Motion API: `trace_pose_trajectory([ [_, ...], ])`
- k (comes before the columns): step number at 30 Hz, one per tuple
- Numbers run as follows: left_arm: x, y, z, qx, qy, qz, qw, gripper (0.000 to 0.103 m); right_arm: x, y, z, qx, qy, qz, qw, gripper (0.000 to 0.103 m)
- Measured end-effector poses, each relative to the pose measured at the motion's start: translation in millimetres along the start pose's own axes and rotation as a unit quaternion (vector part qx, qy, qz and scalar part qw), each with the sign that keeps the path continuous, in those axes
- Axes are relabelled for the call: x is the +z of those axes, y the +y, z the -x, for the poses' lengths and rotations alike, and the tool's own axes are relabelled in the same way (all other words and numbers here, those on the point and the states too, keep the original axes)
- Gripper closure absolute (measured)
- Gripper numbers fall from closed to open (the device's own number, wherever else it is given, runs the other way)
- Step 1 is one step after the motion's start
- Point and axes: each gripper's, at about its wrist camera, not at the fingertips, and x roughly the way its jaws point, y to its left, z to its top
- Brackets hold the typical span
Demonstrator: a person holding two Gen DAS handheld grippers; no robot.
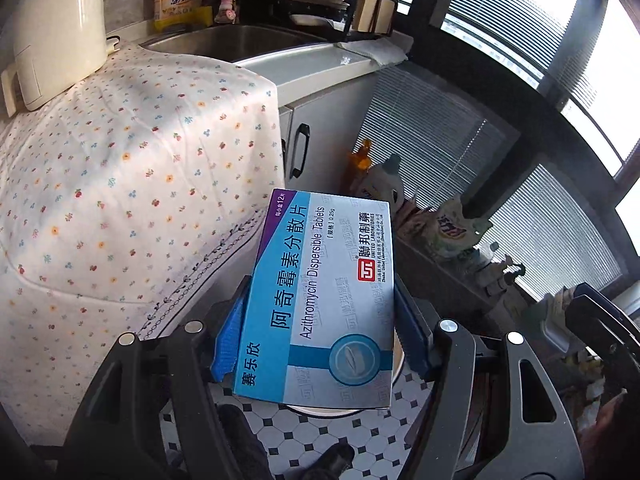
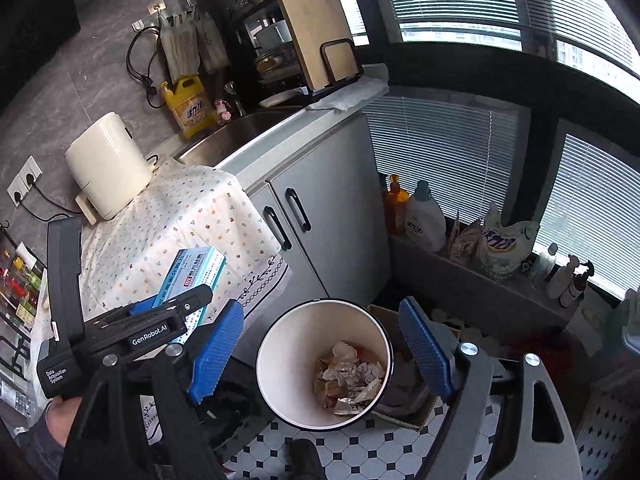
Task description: Collect trash
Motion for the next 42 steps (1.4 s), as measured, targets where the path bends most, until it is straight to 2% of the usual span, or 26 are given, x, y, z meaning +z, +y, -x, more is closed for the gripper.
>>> trace_pose_trajectory([
  [1,-2,-2,0,-0.008,0.003,0.000,1.0000,0.037,-1,-2,2,-0.001,0.000,0.000,1.000,0.024],
  [5,-4,-5,6,-0.013,-0.008,0.008,0.9999,0.019,-5,-6,10,-0.003,-0.003,0.003,1.000,0.024],
  [12,2,0,29,0.002,-0.029,0.027,0.9992,0.012,-4,-10,26,0.004,-0.014,0.007,1.000,0.018],
  [19,6,0,68,0.009,-0.049,0.031,0.9982,0.007,6,-8,51,0.022,-0.029,0.007,0.999,0.008],
  [28,10,-12,121,0.019,-0.084,0.019,0.9961,0.006,22,4,89,0.052,-0.042,0.020,0.998,0.008],
  [33,7,-22,146,0.036,-0.105,-0.003,0.9938,0.006,28,14,110,0.066,-0.050,0.035,0.996,0.008],
  [42,-5,-21,188,0.055,-0.140,0.001,0.9886,0.006,29,34,137,0.084,-0.061,0.059,0.993,0.008],
])
